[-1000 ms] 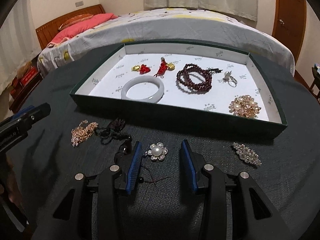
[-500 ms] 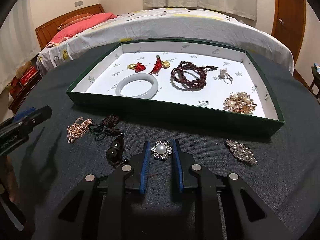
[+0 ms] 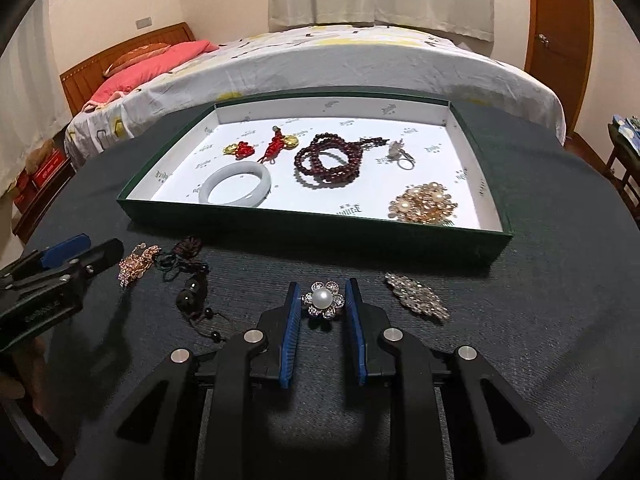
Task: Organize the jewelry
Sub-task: 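Grasp the gold chain necklace with left gripper while right gripper holds the brooch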
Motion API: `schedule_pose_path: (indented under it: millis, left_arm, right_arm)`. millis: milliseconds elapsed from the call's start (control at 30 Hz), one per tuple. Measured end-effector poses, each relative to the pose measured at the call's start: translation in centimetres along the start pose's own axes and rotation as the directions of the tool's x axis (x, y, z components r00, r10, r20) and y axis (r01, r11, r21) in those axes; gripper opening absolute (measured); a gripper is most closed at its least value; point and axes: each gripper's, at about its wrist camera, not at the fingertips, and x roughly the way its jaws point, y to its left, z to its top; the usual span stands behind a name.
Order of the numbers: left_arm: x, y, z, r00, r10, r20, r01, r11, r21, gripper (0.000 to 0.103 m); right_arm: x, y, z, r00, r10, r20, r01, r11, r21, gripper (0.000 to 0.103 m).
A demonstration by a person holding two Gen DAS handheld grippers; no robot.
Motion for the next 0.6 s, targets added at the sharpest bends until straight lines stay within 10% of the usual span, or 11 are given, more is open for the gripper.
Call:
schedule_pose_path:
  millis: [600]
  left_arm:
    - [2.7, -0.4, -0.1, 0.998, -0.024, -0.056, 0.026, 0.999, 0.035, 0.045]
  right_arm:
    - [-0.1, -1.1, 0.1, 1.000, 0.021, 0.013, -0.021, 0.999, 0.038, 0.023]
